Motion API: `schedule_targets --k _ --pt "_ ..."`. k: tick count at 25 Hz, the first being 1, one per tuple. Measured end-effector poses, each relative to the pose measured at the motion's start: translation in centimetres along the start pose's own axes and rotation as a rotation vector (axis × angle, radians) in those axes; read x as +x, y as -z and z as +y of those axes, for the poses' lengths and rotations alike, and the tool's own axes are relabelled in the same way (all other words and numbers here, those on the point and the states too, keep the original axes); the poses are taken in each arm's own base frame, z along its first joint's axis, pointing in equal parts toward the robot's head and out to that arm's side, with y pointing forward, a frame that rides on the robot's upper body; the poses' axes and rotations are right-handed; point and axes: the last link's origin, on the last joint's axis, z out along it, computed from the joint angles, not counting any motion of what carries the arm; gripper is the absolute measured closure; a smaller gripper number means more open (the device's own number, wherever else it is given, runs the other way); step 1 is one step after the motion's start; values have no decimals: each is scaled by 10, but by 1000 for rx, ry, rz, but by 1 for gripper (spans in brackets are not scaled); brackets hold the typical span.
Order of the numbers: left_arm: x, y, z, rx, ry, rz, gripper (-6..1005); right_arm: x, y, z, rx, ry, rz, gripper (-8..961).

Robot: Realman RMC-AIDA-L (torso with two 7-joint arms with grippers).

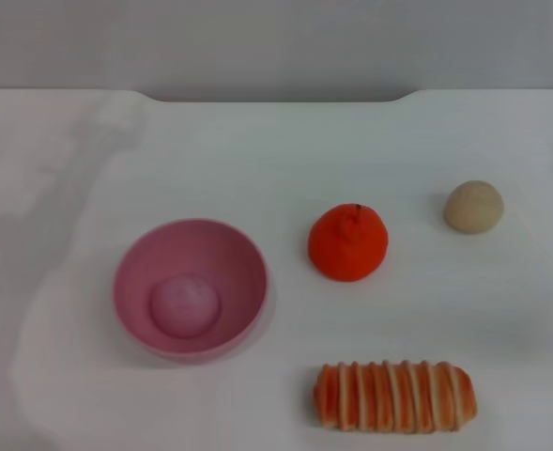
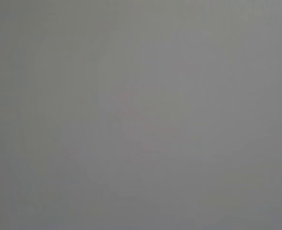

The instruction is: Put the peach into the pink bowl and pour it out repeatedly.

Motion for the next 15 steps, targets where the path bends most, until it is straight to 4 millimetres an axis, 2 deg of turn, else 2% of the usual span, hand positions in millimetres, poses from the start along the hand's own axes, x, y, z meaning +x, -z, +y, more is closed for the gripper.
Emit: schedule_targets --k 3,4,5,7,9,10,11,15 --pt "-13 37 -15 142 -68 -62 499 1 6 -16 102 74 10 499" --pt "-13 37 -15 142 -68 -62 498 1 7 -20 128 91 10 500" --pt "-19 59 -21 206 -67 -100 498 1 9 -24 151 105 9 500" --pt "-23 83 -24 253 -67 -140 497 0 12 -31 216 141 4 500" --pt "-23 83 -24 253 -67 -140 496 1 12 -35 260 162 -1 500" --pt "-29 104 -24 287 -57 -185 495 2 12 -36 276 166 -3 500" --pt "-32 115 -23 304 -48 -212 495 2 12 -37 286 169 -4 500" --pt "-32 126 -24 321 -35 -227 495 5 6 -34 293 185 -4 500"
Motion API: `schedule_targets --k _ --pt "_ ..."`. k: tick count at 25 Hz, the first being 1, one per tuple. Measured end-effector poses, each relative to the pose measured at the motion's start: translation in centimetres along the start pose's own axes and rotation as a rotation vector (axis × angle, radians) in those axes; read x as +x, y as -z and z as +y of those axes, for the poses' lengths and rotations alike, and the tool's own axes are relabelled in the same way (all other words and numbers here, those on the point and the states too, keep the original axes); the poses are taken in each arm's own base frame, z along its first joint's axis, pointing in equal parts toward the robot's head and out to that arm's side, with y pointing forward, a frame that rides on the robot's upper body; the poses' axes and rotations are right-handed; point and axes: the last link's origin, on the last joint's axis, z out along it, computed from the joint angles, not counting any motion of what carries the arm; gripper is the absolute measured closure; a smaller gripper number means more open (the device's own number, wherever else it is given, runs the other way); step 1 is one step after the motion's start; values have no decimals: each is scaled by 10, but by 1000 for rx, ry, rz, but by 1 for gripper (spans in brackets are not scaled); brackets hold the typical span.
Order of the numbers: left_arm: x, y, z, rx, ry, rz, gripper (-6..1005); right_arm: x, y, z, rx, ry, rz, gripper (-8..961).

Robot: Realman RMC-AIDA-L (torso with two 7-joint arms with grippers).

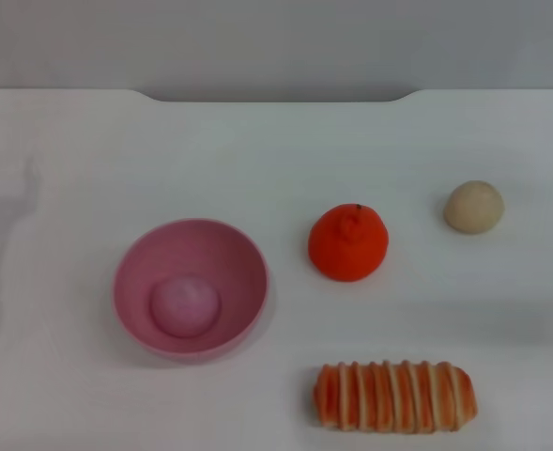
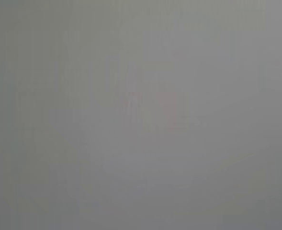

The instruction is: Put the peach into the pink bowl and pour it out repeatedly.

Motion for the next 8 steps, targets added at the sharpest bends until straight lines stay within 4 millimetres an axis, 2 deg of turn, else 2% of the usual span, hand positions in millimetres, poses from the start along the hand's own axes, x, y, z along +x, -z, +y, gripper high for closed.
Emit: schedule_targets --k 8 --pt "-4 13 1 -6 39 -17 495 3 -7 9 5 -3 1 500"
